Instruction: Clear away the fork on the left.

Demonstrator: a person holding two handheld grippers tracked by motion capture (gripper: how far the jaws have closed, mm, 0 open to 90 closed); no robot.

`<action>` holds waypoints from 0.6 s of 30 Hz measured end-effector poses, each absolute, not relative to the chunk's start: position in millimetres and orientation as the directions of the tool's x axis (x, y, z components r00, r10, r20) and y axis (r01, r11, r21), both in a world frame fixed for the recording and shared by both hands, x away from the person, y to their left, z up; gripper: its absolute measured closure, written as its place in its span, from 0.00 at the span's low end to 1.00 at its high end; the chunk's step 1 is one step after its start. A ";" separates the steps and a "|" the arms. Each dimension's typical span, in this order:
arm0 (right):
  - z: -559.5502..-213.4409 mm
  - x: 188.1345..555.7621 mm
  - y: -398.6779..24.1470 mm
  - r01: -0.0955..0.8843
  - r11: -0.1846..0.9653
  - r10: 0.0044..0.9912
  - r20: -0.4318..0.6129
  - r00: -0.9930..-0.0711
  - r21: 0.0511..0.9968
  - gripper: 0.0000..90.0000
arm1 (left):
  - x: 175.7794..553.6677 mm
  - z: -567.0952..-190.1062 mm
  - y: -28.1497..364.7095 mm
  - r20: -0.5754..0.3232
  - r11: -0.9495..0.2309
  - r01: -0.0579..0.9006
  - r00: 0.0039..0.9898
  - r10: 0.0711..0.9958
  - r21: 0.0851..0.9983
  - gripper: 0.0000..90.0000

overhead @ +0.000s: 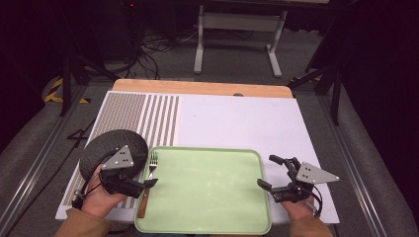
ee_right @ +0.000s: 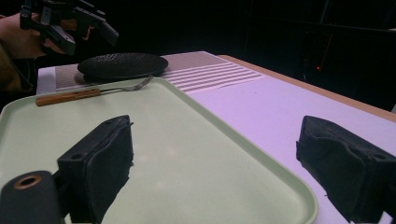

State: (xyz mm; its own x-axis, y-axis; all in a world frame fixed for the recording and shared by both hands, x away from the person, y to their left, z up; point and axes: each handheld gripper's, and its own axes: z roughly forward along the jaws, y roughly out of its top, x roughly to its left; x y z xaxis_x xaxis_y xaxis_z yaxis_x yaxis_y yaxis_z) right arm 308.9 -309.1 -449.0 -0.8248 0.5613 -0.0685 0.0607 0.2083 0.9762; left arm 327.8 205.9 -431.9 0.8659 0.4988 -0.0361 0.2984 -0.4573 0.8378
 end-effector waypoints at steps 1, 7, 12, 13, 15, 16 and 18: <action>-449.1 308.8 -309.2 0.064 0.208 0.562 -0.066 -0.824 0.976 0.13 | 326.6 -434.9 210.5 -0.048 -0.420 0.291 0.864 0.501 0.860 0.09; -449.9 308.9 -308.8 0.073 0.212 0.563 -0.061 -0.824 0.975 0.12 | 321.9 -446.9 229.7 -0.107 -0.224 0.253 0.851 0.514 0.941 0.07; -451.0 309.5 -309.1 0.086 0.213 0.566 -0.051 -0.823 0.973 0.12 | 319.5 -462.8 229.2 -0.065 -0.231 0.212 0.854 0.517 0.950 0.04; -451.3 309.8 -309.1 0.089 0.213 0.567 -0.049 -0.822 0.973 0.12 | 320.7 -465.8 227.7 -0.068 -0.243 0.220 0.857 0.511 0.945 0.04; -451.5 310.0 -309.2 0.090 0.215 0.566 -0.049 -0.823 0.972 0.12 | 322.2 -468.7 226.0 -0.071 -0.259 0.233 0.855 0.514 0.937 0.04; -451.6 310.2 -309.1 0.091 0.217 0.567 -0.049 -0.822 0.972 0.12 | 323.1 -469.7 225.5 -0.072 -0.261 0.236 0.855 0.513 0.936 0.03; -451.6 310.3 -308.9 0.090 0.217 0.565 -0.050 -0.823 0.972 0.12 | 324.0 -470.6 224.6 -0.081 -0.250 0.237 0.857 0.508 0.939 0.03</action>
